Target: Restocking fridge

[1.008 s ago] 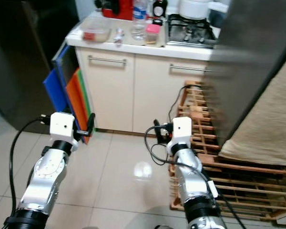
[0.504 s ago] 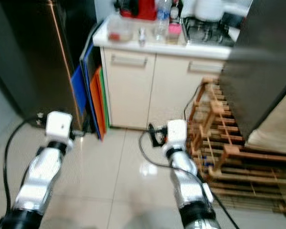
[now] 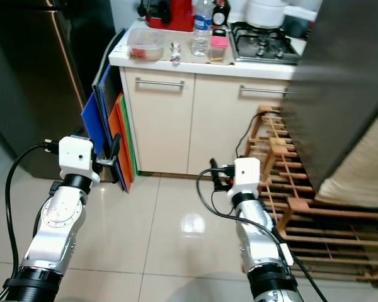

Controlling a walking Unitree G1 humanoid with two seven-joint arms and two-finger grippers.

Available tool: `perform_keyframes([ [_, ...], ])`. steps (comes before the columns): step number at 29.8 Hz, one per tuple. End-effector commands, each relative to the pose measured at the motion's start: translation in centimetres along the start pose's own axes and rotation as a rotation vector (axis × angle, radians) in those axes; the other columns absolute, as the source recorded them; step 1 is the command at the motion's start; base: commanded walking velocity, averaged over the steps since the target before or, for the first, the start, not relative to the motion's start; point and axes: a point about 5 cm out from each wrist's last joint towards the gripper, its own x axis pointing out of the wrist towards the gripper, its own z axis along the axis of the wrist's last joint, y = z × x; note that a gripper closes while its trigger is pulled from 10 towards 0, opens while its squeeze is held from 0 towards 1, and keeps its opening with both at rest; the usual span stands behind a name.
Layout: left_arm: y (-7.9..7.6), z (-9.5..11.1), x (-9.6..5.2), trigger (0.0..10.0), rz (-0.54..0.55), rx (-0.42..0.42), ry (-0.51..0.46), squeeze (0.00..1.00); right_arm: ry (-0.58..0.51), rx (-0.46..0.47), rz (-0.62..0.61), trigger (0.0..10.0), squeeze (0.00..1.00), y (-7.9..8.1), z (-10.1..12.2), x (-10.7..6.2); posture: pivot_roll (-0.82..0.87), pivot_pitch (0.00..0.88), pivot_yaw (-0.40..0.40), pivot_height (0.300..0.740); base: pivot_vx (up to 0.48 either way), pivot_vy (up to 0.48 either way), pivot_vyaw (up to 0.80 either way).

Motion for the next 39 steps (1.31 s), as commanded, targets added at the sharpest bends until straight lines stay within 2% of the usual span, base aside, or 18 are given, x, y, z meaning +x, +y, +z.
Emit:
perform_keyframes([
  [1,0.3,0.2,0.1,10.0,0.011,-0.018,-0.004,0.00,-0.037,-0.005,0.021,10.0,0.00,0.7,0.7,0.5,0.04,0.000,-0.007,0.740,0.465,0.000,0.00],
  [3,0.3,0.2,0.2,10.0,0.012,0.001,-0.012,0.00,-0.060,0.003,0.001,10.0,0.00,0.5,1.3,0.7,0.05,0.000,-0.007,0.740,0.461,0.000,0.00],
  [5,0.4,0.2,0.1,10.0,0.016,0.000,-0.014,0.00,-0.121,0.020,-0.022,10.0,0.00,0.3,3.0,1.2,0.05,0.000,-0.007,0.740,0.448,0.000,0.00],
  [9,0.3,0.3,0.1,10.0,0.001,-0.007,-0.019,0.00,-0.135,0.030,-0.016,10.0,0.00,0.6,3.5,1.5,0.05,0.000,-0.008,0.740,0.440,0.000,0.00],
  [16,0.2,0.4,0.6,10.0,0.003,-0.040,-0.006,0.00,-0.083,0.025,-0.020,10.0,0.00,0.2,2.3,1.1,0.05,0.000,-0.014,0.740,0.439,0.000,0.00],
  [25,-0.9,0.5,0.7,10.0,-0.101,-0.030,0.009,0.00,-0.048,0.020,-0.021,10.0,0.00,0.6,1.2,0.4,0.04,0.000,-0.012,0.740,0.459,0.000,0.00],
  [31,-0.6,0.6,0.9,10.0,-0.109,-0.028,0.010,0.00,-0.027,0.013,-0.019,10.0,0.00,0.8,0.7,0.1,0.04,0.000,-0.006,0.740,0.472,0.000,0.00],
  [36,-0.7,0.5,0.6,10.0,-0.126,-0.043,0.017,0.00,-0.020,0.025,-0.026,10.0,0.00,0.8,0.6,0.1,0.04,0.000,-0.005,0.740,0.470,0.000,-0.80],
  [39,-0.4,0.1,0.6,10.0,-0.098,-0.014,0.038,0.00,-0.010,0.018,-0.014,10.0,0.00,1.0,0.6,0.3,0.05,0.000,-0.006,0.740,0.295,0.000,0.00],
])
